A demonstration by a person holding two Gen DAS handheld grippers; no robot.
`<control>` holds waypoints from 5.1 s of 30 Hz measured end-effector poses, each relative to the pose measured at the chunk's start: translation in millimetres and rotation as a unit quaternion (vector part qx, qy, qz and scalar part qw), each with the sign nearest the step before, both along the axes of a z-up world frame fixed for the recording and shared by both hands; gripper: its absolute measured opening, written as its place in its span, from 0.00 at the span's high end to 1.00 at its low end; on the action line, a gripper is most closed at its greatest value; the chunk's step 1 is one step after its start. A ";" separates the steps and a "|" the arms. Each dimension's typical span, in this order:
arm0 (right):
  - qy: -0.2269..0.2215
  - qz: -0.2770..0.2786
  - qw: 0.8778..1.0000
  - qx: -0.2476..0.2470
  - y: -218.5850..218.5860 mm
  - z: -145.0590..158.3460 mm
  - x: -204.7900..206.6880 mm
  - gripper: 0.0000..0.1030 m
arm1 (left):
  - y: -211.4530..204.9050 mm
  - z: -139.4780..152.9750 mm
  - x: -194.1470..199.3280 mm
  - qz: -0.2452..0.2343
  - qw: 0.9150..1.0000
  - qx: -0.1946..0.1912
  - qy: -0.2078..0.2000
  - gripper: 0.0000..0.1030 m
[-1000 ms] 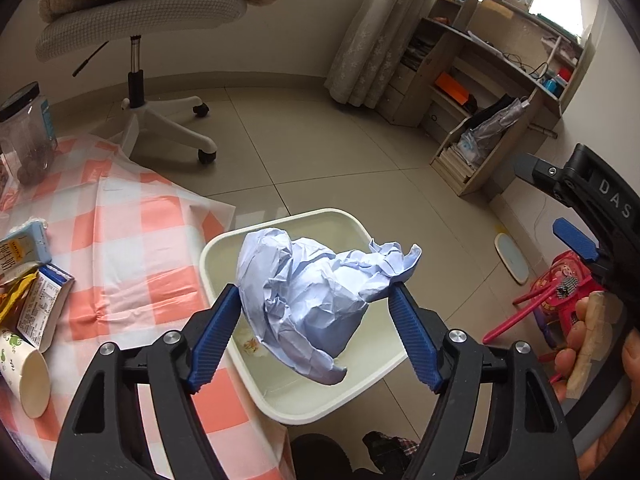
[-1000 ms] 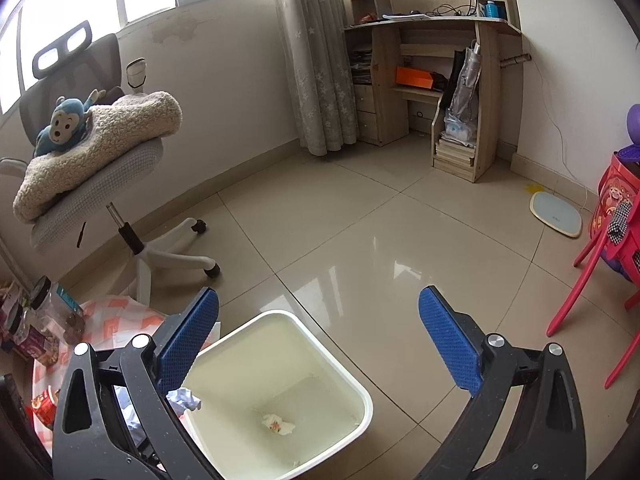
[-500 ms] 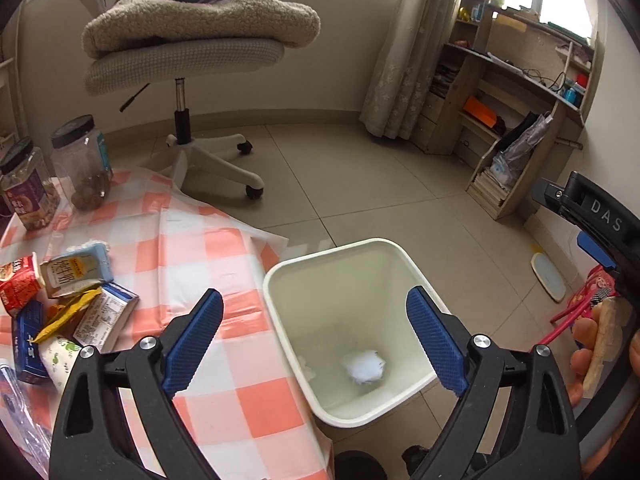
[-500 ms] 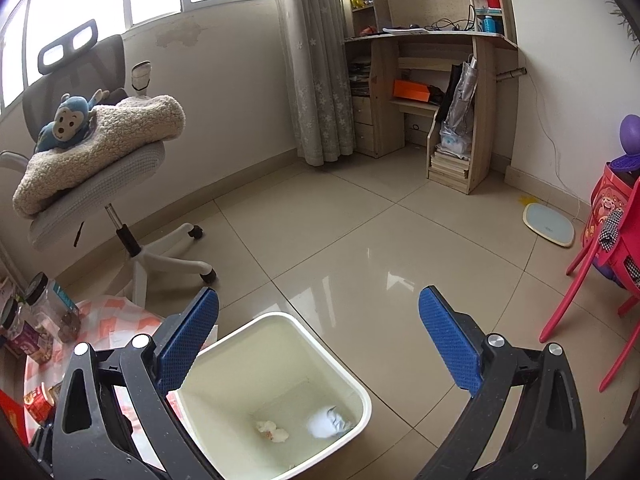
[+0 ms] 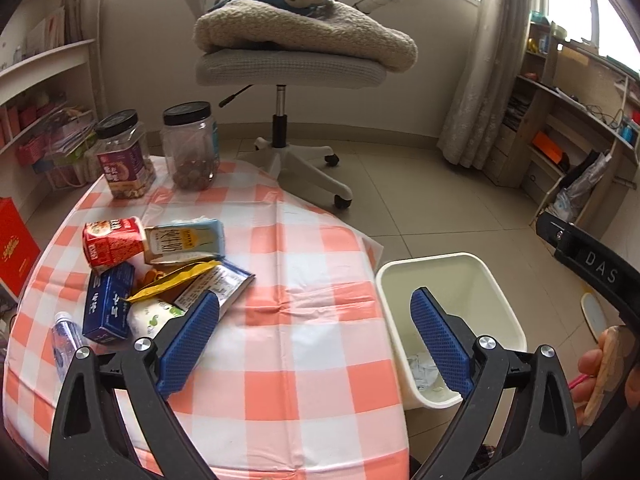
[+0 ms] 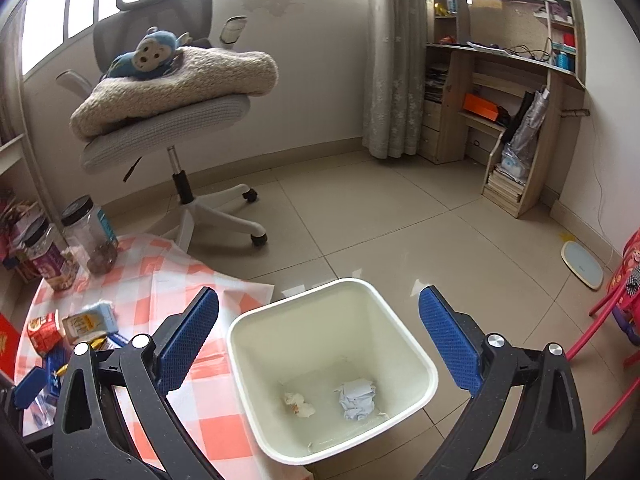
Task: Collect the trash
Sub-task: 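Move both tools back toward the table, then grasp plastic water bottle with left tool while right tool reaches yellow wrapper, then grasp the yellow wrapper with the right tool and lift it, then carry bottle and wrapper to the white bin and release both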
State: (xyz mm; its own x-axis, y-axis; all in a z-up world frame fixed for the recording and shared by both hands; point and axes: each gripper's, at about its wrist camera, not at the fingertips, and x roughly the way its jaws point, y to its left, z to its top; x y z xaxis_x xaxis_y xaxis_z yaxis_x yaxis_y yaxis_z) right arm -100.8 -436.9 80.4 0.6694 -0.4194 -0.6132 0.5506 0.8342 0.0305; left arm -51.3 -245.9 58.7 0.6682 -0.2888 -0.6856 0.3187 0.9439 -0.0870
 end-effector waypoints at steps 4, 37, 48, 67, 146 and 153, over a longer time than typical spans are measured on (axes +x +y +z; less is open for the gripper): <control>0.014 0.029 0.999 -0.014 23.0 -2.8 12.2 0.07 | 29.7 -9.5 5.1 0.041 0.999 0.014 0.010 0.08; 0.179 0.242 0.931 0.208 185.2 -105.6 152.2 0.07 | 270.0 -134.9 85.1 0.176 0.916 -0.074 0.352 0.21; 0.177 0.230 0.870 0.399 207.7 -140.5 190.6 0.17 | 278.0 -102.3 82.8 0.143 0.940 -0.095 0.296 0.43; 0.167 0.264 0.898 0.308 233.1 -133.0 207.2 0.85 | 302.8 -75.4 89.9 0.165 0.958 -0.093 0.215 0.44; 0.007 0.301 0.953 0.048 207.7 -18.0 122.1 0.96 | 240.0 -9.1 71.1 0.125 0.988 -0.085 0.030 0.43; 0.000 0.273 0.962 0.026 178.6 -9.8 105.5 0.96 | 218.1 -7.6 65.0 0.103 0.990 -0.086 0.030 0.43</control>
